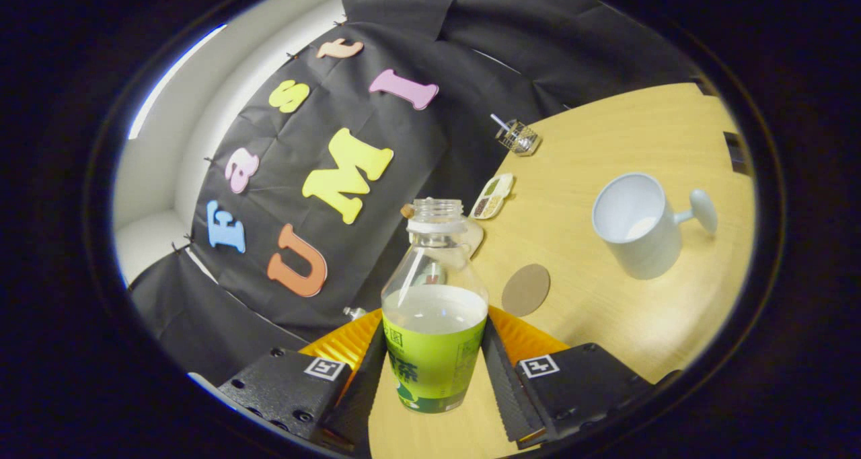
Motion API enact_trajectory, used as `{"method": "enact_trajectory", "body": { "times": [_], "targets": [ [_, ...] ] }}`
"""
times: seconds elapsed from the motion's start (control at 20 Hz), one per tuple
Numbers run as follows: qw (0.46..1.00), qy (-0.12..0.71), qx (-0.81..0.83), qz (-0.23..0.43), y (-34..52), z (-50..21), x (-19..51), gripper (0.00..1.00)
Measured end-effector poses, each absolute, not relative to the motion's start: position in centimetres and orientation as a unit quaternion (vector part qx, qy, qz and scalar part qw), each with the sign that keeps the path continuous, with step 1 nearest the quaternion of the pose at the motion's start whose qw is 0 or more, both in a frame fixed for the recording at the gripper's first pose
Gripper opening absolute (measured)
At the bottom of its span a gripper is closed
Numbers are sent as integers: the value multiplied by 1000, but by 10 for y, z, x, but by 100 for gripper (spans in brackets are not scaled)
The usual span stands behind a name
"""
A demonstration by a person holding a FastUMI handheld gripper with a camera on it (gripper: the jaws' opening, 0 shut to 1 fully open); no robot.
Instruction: Take the bottle from table, then pour the juice into the cup, finally place the bottle on the coaster
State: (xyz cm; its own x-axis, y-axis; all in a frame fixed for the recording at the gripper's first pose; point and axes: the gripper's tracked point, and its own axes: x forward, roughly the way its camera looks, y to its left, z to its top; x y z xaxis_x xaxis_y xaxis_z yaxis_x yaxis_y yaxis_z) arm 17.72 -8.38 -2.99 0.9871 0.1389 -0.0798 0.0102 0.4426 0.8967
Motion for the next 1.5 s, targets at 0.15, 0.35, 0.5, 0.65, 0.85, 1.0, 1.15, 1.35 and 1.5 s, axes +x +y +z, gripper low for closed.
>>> {"method": "enact_trajectory", "body": {
  "times": [0.15, 0.35, 0.5, 0.65, 0.85, 1.0, 1.15, 1.35, 1.5],
  "targets": [
    [827, 67, 557, 45, -82, -30, 184, 79],
    [786, 58, 613, 60, -87, -29, 181, 79],
    [760, 45, 645, 66, -98, -24, 176, 79],
    [737, 40, 671, 71, -110, -22, 175, 79],
    [686, 10, 721, 98, -126, -8, 174, 79],
    [657, 2, 747, 106, -134, -8, 167, 78],
    [626, 7, 773, 102, -141, -11, 166, 79],
    [592, 0, 797, 119, -141, -3, 163, 78],
    [581, 2, 804, 122, -144, 2, 163, 78]
  ]
}}
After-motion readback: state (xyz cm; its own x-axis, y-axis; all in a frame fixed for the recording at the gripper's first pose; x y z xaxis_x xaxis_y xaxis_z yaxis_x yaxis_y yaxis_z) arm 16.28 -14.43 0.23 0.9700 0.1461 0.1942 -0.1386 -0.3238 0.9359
